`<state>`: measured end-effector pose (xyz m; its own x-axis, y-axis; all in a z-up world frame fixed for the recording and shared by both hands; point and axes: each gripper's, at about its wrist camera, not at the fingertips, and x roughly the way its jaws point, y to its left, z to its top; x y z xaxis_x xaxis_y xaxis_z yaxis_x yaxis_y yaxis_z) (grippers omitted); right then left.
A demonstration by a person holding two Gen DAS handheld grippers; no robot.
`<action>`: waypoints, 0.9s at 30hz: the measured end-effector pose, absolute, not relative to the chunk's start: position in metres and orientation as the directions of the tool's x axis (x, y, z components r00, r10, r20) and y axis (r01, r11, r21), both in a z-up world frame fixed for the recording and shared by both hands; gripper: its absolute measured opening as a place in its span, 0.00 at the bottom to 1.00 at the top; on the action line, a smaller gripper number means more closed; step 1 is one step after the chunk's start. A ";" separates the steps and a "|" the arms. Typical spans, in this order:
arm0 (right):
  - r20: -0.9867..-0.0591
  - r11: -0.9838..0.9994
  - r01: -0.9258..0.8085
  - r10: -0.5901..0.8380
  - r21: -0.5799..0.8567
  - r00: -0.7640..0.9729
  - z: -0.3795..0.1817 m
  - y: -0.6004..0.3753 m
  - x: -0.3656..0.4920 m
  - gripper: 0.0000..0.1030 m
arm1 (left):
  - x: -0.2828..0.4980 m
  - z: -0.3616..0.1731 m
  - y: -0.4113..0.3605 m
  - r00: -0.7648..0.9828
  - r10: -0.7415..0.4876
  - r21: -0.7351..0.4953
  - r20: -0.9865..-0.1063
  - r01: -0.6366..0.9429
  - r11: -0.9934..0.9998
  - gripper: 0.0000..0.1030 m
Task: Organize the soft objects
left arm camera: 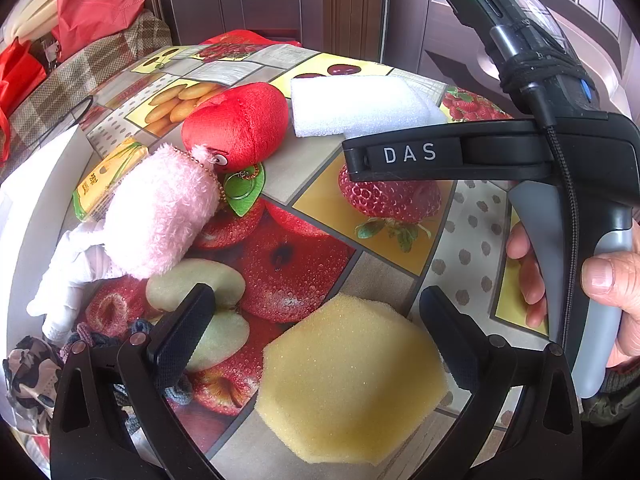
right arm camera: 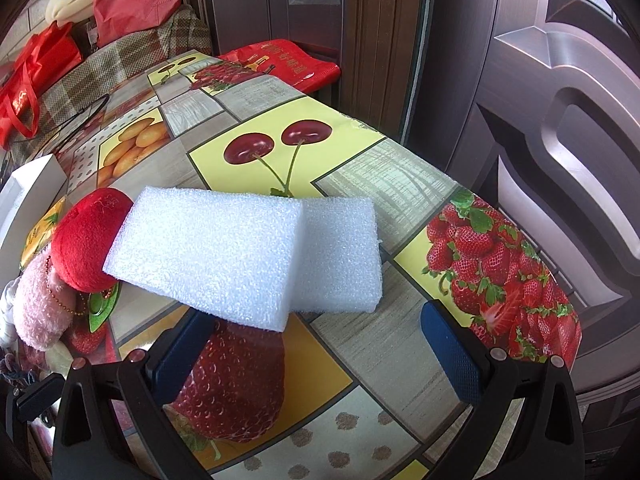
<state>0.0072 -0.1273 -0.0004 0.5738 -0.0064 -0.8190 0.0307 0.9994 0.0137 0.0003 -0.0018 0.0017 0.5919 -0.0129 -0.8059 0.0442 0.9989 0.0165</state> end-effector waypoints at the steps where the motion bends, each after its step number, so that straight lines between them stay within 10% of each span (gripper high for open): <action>1: -0.819 0.999 0.030 -0.006 0.014 0.574 -0.001 -0.127 0.007 1.00 | 0.000 0.002 -0.002 0.592 -0.013 0.016 -0.806 0.044 0.999 0.99; 19: -0.819 0.999 0.031 -0.006 0.015 0.574 0.000 -0.126 0.007 1.00 | 0.004 0.003 -0.009 0.596 -0.052 0.008 -0.801 0.098 0.995 0.99; 27: -0.765 0.984 0.004 0.136 0.178 0.630 0.010 -0.142 -0.005 1.00 | -0.072 0.060 0.013 0.743 -0.340 -0.317 -0.577 0.180 0.931 1.00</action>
